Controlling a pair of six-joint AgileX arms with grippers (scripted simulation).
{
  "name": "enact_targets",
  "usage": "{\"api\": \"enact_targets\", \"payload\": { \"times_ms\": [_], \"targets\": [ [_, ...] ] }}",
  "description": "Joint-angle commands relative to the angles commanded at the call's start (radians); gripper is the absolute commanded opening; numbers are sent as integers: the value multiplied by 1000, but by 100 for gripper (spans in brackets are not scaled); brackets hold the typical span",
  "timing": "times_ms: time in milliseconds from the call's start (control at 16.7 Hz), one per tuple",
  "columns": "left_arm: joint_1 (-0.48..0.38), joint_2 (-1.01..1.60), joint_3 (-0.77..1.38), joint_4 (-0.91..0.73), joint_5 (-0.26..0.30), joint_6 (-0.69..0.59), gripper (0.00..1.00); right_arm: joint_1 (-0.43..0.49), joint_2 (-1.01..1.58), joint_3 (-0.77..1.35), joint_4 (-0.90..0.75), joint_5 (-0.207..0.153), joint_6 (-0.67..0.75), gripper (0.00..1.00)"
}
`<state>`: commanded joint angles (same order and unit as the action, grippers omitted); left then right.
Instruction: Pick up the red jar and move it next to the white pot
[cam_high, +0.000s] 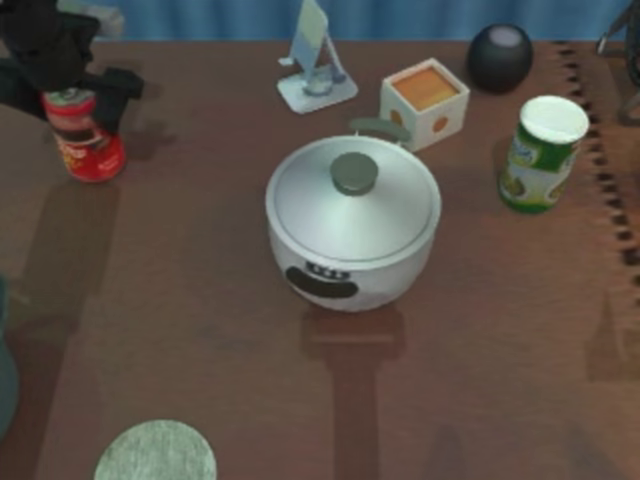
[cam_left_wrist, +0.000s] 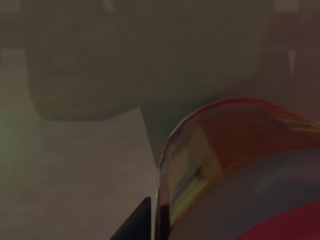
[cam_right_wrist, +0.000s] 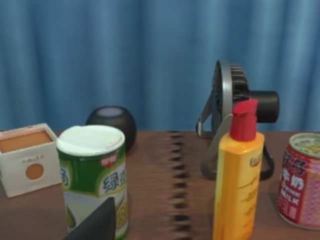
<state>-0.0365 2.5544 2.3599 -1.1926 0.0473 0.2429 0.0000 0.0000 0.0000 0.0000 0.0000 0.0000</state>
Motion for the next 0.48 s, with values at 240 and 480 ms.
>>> {"api": "enact_targets", "payload": {
  "times_ms": [240, 480],
  "targets": [
    [5, -115, -112, -7, -4, -2, 0, 0, 0, 0, 0, 0, 0, 100],
    [12, -358, -321, -25, -6, -3, 0, 0, 0, 0, 0, 0, 0, 100]
  ]
}}
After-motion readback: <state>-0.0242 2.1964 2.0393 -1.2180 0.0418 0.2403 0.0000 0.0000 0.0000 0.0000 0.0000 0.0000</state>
